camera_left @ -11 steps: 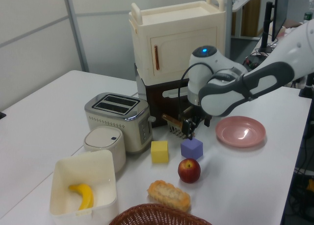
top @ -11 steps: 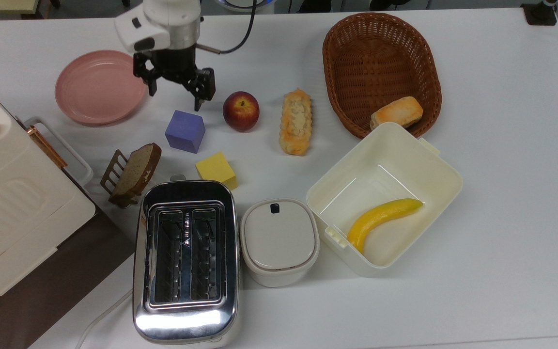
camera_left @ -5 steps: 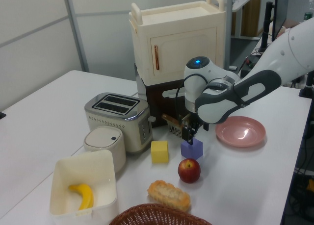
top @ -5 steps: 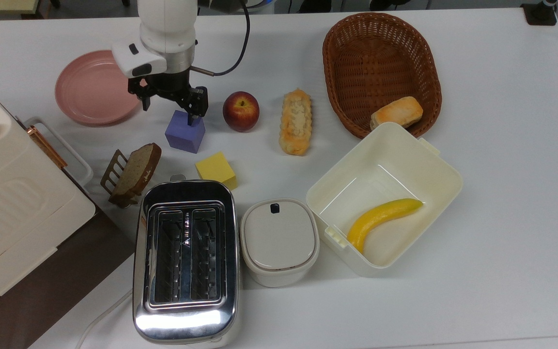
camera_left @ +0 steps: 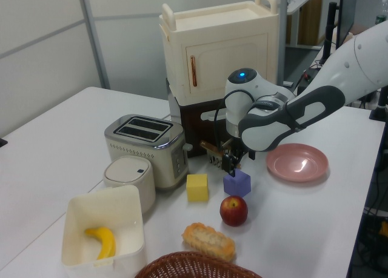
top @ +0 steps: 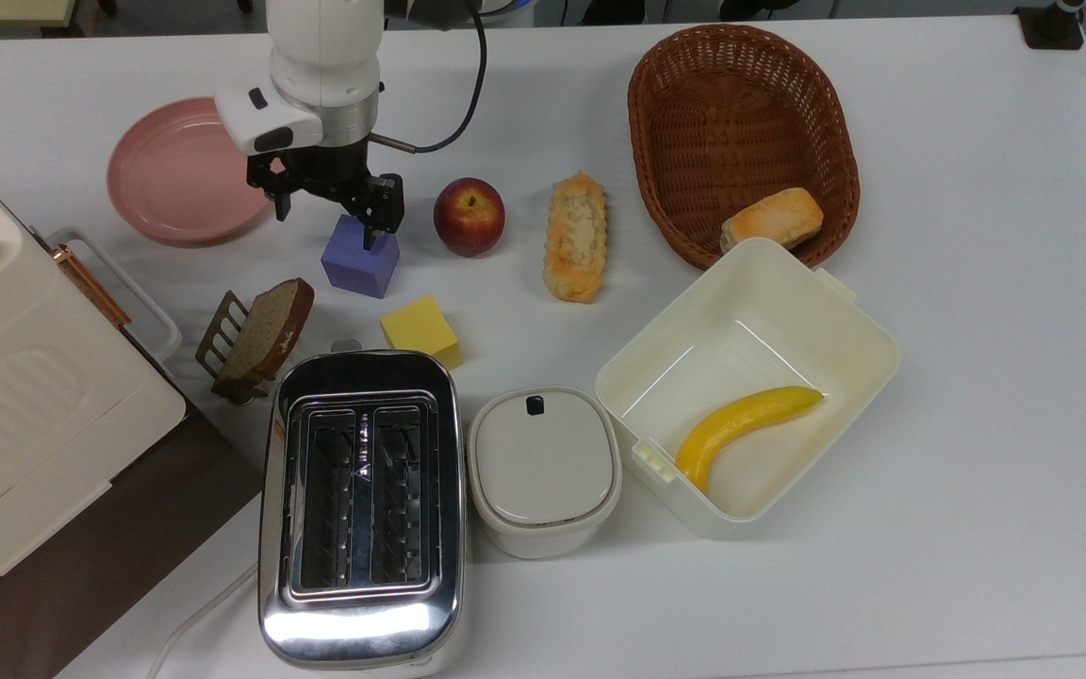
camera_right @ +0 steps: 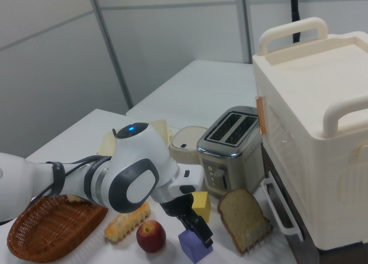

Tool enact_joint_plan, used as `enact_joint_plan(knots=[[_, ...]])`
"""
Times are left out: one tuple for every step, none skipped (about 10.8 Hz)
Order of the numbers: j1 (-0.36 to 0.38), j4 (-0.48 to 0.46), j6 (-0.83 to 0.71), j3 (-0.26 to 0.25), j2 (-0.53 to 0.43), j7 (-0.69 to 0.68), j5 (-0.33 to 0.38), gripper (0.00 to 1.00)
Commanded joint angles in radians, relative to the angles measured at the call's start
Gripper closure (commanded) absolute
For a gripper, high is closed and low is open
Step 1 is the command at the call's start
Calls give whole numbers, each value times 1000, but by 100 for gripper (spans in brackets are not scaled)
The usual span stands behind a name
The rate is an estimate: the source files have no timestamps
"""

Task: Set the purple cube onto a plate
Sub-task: 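Close the gripper on the purple cube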

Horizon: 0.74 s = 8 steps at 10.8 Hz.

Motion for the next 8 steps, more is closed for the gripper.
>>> enact_joint_plan(knots=[[3, -8, 21, 13, -2, 47, -26, 0], [7, -8, 21, 15, 1, 57, -26, 0], [21, -8, 22, 15, 3, 74, -26, 0], [24, -8, 22, 15, 8, 76, -26, 0], [29, -7, 24, 15, 24, 76, -29, 0], [29, 7, 33, 15, 41, 76, -29, 0], [29, 13, 34, 15, 52, 76, -29, 0], [30, 13, 36, 15, 64, 76, -31, 0]])
